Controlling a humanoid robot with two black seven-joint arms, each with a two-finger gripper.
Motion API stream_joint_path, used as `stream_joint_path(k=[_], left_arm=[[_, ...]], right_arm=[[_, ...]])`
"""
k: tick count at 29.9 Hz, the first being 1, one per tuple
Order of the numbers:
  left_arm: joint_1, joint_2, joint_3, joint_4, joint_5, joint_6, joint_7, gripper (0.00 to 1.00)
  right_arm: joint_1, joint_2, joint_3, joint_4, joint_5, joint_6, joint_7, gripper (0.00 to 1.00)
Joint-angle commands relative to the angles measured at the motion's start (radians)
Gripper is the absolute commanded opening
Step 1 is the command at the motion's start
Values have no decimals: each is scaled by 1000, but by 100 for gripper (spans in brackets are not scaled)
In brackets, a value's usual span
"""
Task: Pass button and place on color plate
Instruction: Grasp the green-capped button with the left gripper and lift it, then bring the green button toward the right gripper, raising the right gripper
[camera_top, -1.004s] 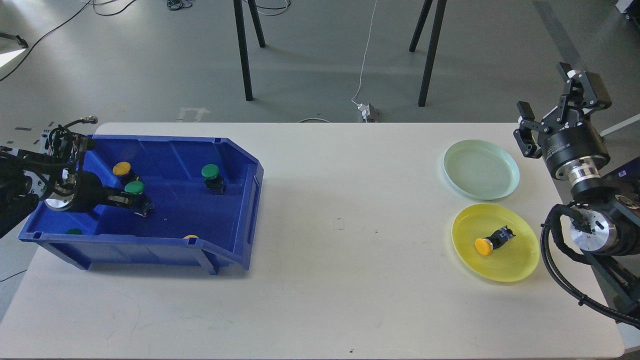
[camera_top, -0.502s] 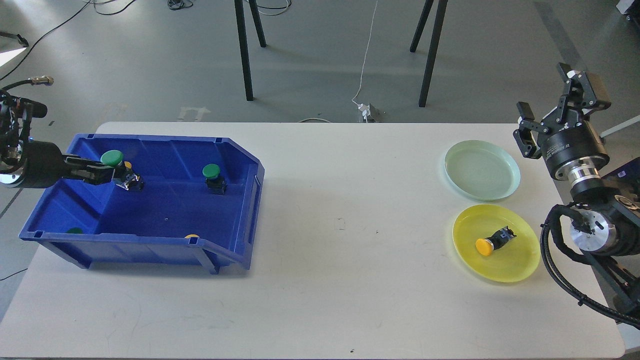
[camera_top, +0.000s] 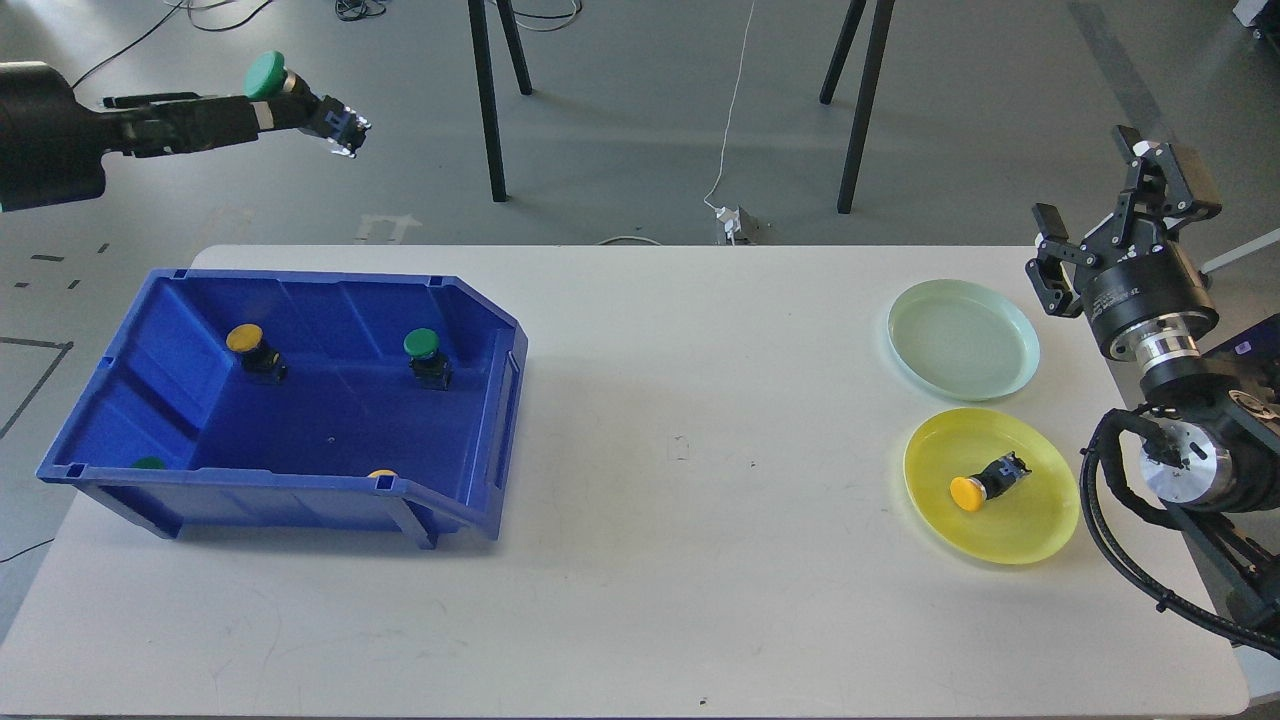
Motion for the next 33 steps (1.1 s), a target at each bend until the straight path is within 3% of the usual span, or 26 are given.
stream_joint_path(k=[1,10,15,25,33], left_arm=[[-9,-114,-1,20,-86,0,0,27],[-8,-505,-16,328,-215,0,0,27],[-8,-641,-37,454,-236,0,0,27],[37,-743,-57,519,-330,0,0,27],[40,-767,-88,562,-344,0,0,27]], right_arm=[[2,-13,-3,1,0,0,-1,95],[2,-15,-35,4,-12,2,1,95],[28,-1,-76,33,-17,2,8,95],[256,132,-246,-27,-84,2,59,95],[318,303,-320,-108,-222,0,76,95]])
